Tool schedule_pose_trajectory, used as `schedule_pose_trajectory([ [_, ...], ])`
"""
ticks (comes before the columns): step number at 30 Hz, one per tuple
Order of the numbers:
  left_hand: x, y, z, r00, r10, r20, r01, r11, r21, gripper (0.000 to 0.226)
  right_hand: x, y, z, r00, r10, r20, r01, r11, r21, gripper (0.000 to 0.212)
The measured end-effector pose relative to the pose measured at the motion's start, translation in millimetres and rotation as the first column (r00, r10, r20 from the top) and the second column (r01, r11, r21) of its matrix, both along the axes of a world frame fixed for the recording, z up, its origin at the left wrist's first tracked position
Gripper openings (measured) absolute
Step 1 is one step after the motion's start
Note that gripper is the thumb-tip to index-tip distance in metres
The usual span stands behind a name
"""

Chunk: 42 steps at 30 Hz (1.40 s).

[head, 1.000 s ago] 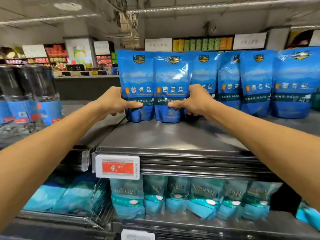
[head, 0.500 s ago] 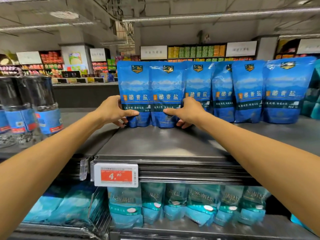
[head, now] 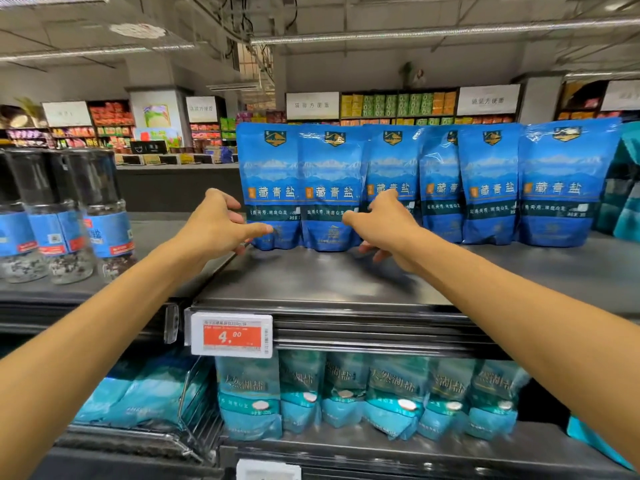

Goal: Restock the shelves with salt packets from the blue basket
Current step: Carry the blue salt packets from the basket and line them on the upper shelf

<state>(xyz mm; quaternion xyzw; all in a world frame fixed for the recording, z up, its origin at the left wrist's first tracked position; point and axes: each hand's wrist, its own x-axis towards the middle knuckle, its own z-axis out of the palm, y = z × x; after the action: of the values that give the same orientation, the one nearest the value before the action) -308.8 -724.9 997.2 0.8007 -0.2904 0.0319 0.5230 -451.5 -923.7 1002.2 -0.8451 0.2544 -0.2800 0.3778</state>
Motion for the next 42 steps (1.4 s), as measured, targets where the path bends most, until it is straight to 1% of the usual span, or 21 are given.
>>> schedule_pose_trajectory([
  [1,-10.8,4.5,-1.1,0.999,-0.054,-0.008,0.053,0.996,-0.067,0.045,-6.1,6.4,0.2,0.997,0.036,0.061,-0.039,0.998,0.039,0.048],
  [2,-23.6,9.9,-3.0,0.992,-0.127,-0.021,0.123,0.982,-0.147,0.030,-13.7,15.1,0.5,0.990,0.072,0.120,-0.083,0.992,0.093,0.032],
  [3,-37.5,15.8,-5.7,0.979,-0.202,-0.028,0.191,0.955,-0.228,0.018,-21.3,24.5,0.3,0.977,0.115,0.179,-0.143,0.977,0.158,0.025],
  [4,-51.3,22.0,-9.3,0.966,-0.258,-0.020,0.241,0.926,-0.292,0.012,-29.6,35.1,-0.3,0.957,0.162,0.240,-0.216,0.951,0.219,0.021],
  [5,-64.2,27.7,-13.9,0.958,-0.287,0.000,0.270,0.902,-0.337,0.011,-38.5,47.1,-1.5,0.932,0.209,0.297,-0.287,0.925,0.250,0.016],
  [7,-88.7,37.2,-25.4,0.952,-0.304,0.044,0.296,0.870,-0.394,0.010,-57.6,72.1,-7.2,0.876,0.282,0.392,-0.393,0.888,0.240,0.007],
  [9,-110.9,45.3,-39.7,0.954,-0.294,0.060,0.289,0.847,-0.446,0.012,-75.8,94.8,-18.1,0.824,0.319,0.469,-0.462,0.857,0.228,0.010],
  [11,-129.1,55.0,-57.0,0.966,-0.243,0.090,0.256,0.836,-0.486,0.018,-92.1,112.0,-34.6,0.778,0.359,0.516,-0.532,0.814,0.235,0.011],
  [14,-148.8,71.9,-87.3,0.968,-0.218,0.122,0.250,0.832,-0.495,0.014,-109.7,131.2,-69.6,0.724,0.405,0.558,-0.623,0.730,0.279,0.009],
  [17,-158.2,87.6,-129.4,0.976,-0.217,-0.001,0.188,0.847,-0.498,0.014,-118.0,141.8,-115.9,0.709,0.408,0.575,-0.664,0.660,0.351,0.010],
  [19,-164.7,97.1,-165.7,0.974,-0.194,-0.116,0.117,0.872,-0.475,0.012,-120.0,147.9,-152.2,0.721,0.430,0.544,-0.668,0.640,0.380,0.011],
  [20,-168.6,102.0,-185.3,0.970,-0.174,-0.171,0.080,0.888,-0.453,0.014,-120.9,151.0,-172.5,0.749,0.412,0.520,-0.644,0.638,0.422,0.011],
  [22,-176.8,111.8,-224.7,0.951,-0.141,-0.275,0.020,0.916,-0.401,0.013,-122.5,157.6,-215.5,0.836,0.342,0.430,-0.542,0.643,0.542,0.014],
  [24,-187.4,121.9,-261.9,0.916,-0.135,-0.377,-0.006,0.937,-0.350,0.010,-127.9,166.4,-258.0,0.900,0.293,0.323,-0.435,0.644,0.629,0.018],
  [27,-204.4,138.4,-314.2,0.846,-0.097,-0.524,-0.093,0.941,-0.326,0.016,-145.1,177.3,-315.5,0.937,0.285,0.203,-0.343,0.632,0.695,0.019],
  [30,-221.2,154.6,-357.0,0.785,-0.036,-0.618,-0.180,0.942,-0.282,0.015,-167.9,181.7,-360.3,0.945,0.317,0.085,-0.281,0.647,0.709,0.021],
  [32,-237.8,168.3,-382.1,0.740,0.038,-0.672,-0.231,0.952,-0.200,0.019,-185.1,183.9,-383.0,0.949,0.314,0.011,-0.221,0.645,0.732,0.028],
  [34,-255.6,183.7,-405.1,0.699,0.102,-0.708,-0.273,0.953,-0.131,0.024,-201.8,187.6,-401.2,0.948,0.314,-0.052,-0.177,0.654,0.736,0.026],
  [36,-270.5,198.8,-424.6,0.665,0.146,-0.733,-0.300,0.950,-0.083,0.023,-216.2,193.2,-416.0,0.938,0.333,-0.098,-0.158,0.662,0.733,0.021],
  [40,-289.9,217.3,-441.2,0.633,0.213,-0.745,-0.343,0.939,-0.023,0.018,-232.2,204.0,-436.9,0.903,0.386,-0.190,-0.129,0.665,0.736,0.014],
  [42,-298.0,223.3,-441.2,0.646,0.259,-0.718,-0.359,0.933,0.014,0.020,-233.3,207.5,-442.3,0.849,0.473,-0.234,-0.169,0.663,0.729,0.011],
])
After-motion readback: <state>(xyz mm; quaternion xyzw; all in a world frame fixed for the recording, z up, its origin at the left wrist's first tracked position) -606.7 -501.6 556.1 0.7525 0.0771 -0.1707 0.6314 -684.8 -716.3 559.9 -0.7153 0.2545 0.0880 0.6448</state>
